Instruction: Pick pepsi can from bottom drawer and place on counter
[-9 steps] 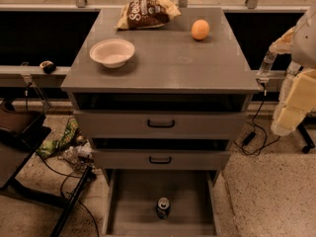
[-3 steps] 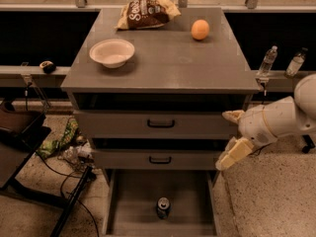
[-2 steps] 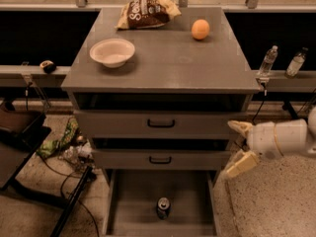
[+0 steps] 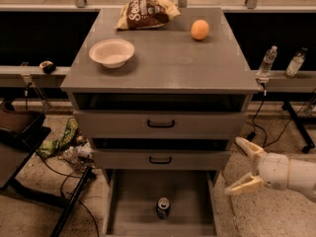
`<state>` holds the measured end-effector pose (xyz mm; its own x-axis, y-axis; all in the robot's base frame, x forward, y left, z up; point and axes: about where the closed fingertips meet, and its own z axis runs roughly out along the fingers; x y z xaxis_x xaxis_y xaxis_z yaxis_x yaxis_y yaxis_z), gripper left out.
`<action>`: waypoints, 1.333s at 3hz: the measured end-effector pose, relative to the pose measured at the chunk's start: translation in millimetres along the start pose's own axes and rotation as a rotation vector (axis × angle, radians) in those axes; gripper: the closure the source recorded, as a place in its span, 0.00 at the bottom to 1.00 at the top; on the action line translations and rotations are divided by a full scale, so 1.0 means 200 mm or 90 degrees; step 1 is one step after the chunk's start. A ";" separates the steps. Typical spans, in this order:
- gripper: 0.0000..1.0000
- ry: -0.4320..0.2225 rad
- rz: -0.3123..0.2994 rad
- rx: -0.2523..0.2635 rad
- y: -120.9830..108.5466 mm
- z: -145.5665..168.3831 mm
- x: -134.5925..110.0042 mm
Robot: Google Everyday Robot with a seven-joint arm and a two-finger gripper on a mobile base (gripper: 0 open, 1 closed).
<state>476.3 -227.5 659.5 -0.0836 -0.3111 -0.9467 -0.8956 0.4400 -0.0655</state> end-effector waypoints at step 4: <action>0.00 0.066 -0.018 -0.031 0.12 0.59 0.74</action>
Offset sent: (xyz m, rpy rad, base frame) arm 0.0073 0.0292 -0.0831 -0.0304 0.0557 -0.0157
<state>493.8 -163.7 479.7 -0.1000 -0.4099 -0.9066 -0.9182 0.3890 -0.0746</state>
